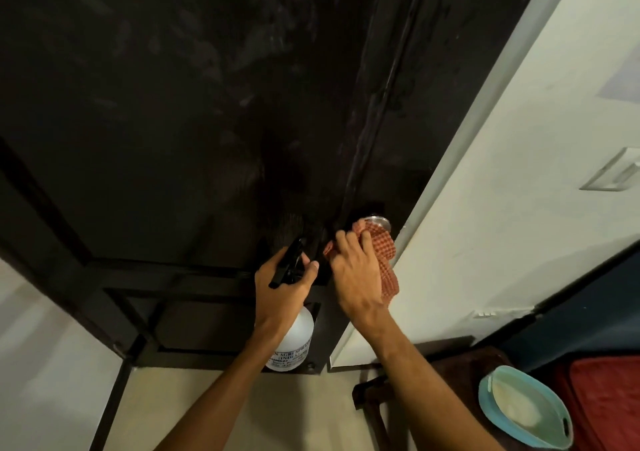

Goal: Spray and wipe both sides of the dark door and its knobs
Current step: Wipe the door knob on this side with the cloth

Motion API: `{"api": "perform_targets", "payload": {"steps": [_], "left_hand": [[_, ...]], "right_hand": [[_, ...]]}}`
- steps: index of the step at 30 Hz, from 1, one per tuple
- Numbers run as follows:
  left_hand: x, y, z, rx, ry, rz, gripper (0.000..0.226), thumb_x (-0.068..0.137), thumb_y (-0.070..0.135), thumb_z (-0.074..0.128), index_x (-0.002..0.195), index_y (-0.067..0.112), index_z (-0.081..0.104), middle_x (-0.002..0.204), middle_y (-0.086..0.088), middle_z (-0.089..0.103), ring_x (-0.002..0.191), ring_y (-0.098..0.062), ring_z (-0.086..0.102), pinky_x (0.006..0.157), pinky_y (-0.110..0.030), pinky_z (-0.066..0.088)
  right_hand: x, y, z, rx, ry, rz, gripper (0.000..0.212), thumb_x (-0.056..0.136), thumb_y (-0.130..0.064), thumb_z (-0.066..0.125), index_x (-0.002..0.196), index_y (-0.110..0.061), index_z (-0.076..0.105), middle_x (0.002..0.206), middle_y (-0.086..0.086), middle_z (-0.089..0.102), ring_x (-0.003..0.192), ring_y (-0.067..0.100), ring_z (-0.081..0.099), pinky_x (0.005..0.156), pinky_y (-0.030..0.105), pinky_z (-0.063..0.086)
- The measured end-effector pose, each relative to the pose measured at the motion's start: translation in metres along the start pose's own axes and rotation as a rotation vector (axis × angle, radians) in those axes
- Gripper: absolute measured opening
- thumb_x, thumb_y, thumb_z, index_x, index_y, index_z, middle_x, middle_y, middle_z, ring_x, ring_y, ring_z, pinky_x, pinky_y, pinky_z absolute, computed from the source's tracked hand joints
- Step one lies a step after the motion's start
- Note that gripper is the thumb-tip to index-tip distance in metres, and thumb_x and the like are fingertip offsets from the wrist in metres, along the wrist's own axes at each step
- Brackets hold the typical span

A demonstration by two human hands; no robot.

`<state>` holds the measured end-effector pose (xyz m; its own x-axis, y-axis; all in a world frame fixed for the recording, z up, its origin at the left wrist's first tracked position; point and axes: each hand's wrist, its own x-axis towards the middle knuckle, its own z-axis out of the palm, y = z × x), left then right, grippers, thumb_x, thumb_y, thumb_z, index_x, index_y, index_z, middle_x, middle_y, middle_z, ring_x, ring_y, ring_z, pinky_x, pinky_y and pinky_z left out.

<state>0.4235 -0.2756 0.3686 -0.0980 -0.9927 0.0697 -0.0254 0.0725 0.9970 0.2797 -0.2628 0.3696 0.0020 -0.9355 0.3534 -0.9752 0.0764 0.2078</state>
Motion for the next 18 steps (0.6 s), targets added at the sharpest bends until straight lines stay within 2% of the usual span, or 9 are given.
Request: {"api": "perform_targets", "payload": {"steps": [3,5,7,8,9,11,15,17,18], "left_hand": [[0.001,0.005,-0.007,-0.008,0.003,0.011,0.02,0.09,0.01,0.078,0.079,0.022,0.067,0.059,0.012,0.062,0.051,-0.003,0.057,0.054,-0.017,0.042],[0.003,0.009,-0.011,-0.017,0.002,0.016,0.019,0.091,0.007,0.076,0.079,0.019,0.067,0.058,0.012,0.061,0.05,-0.003,0.056,0.049,-0.016,0.042],[0.005,0.011,-0.016,-0.001,0.015,0.035,0.02,0.091,0.006,0.076,0.079,0.019,0.067,0.057,0.013,0.061,0.049,-0.002,0.057,0.048,-0.016,0.043],[0.005,0.012,-0.019,0.006,0.021,0.038,0.02,0.091,0.006,0.076,0.079,0.019,0.067,0.057,0.013,0.061,0.049,-0.002,0.057,0.049,-0.015,0.043],[0.005,0.012,-0.02,0.008,0.023,0.034,0.019,0.091,0.007,0.076,0.079,0.019,0.067,0.058,0.013,0.061,0.049,-0.003,0.057,0.049,-0.015,0.042],[0.006,0.013,-0.021,0.008,0.014,0.039,0.017,0.091,0.007,0.076,0.08,0.016,0.067,0.057,0.013,0.06,0.049,-0.004,0.057,0.049,-0.015,0.043],[0.006,0.02,-0.021,-0.017,0.017,0.046,0.015,0.091,0.005,0.075,0.081,0.01,0.066,0.053,0.012,0.057,0.045,-0.003,0.053,0.048,-0.014,0.042],[0.004,0.021,-0.018,-0.01,-0.008,0.048,0.015,0.091,0.005,0.076,0.081,0.01,0.066,0.054,0.011,0.057,0.045,-0.004,0.053,0.048,-0.015,0.042],[0.004,0.021,-0.018,-0.012,-0.012,0.042,0.015,0.091,0.006,0.076,0.081,0.01,0.067,0.055,0.011,0.057,0.046,-0.004,0.053,0.048,-0.016,0.043]], "right_hand": [[-0.002,0.002,-0.006,0.245,0.277,0.264,0.05,0.068,-0.005,0.076,0.116,-0.02,0.074,0.126,0.005,0.057,0.127,0.028,0.047,0.118,0.049,0.022],[-0.005,0.009,-0.012,0.536,0.516,0.585,0.04,0.079,-0.009,0.068,0.116,-0.024,0.073,0.131,0.003,0.056,0.134,0.027,0.043,0.11,0.038,0.024],[-0.008,0.019,-0.014,0.952,0.698,0.927,0.027,0.094,-0.012,0.067,0.118,-0.02,0.074,0.133,0.003,0.058,0.129,0.019,0.048,0.105,0.019,0.034],[-0.007,0.025,-0.012,1.232,0.763,1.054,0.027,0.096,-0.009,0.066,0.122,-0.016,0.074,0.13,0.003,0.063,0.124,0.013,0.056,0.103,0.015,0.042],[-0.004,0.033,-0.009,1.495,0.813,1.126,0.028,0.098,-0.004,0.063,0.123,-0.01,0.073,0.125,0.003,0.069,0.117,0.012,0.064,0.102,0.02,0.05],[-0.001,0.043,-0.001,1.761,0.866,1.128,0.027,0.099,0.002,0.057,0.123,0.002,0.07,0.121,0.011,0.072,0.11,0.02,0.07,0.098,0.032,0.056],[-0.001,0.044,0.01,1.609,0.773,0.952,0.022,0.092,0.01,0.064,0.113,0.012,0.069,0.116,0.028,0.069,0.108,0.034,0.069,0.104,0.049,0.053],[-0.001,0.055,0.006,1.554,0.726,0.885,0.019,0.091,0.007,0.069,0.109,0.008,0.073,0.112,0.026,0.07,0.107,0.037,0.069,0.104,0.054,0.052],[0.005,0.061,0.0,1.498,0.696,0.838,0.017,0.091,0.002,0.071,0.108,0.004,0.075,0.113,0.02,0.072,0.108,0.033,0.069,0.104,0.05,0.053]]}}
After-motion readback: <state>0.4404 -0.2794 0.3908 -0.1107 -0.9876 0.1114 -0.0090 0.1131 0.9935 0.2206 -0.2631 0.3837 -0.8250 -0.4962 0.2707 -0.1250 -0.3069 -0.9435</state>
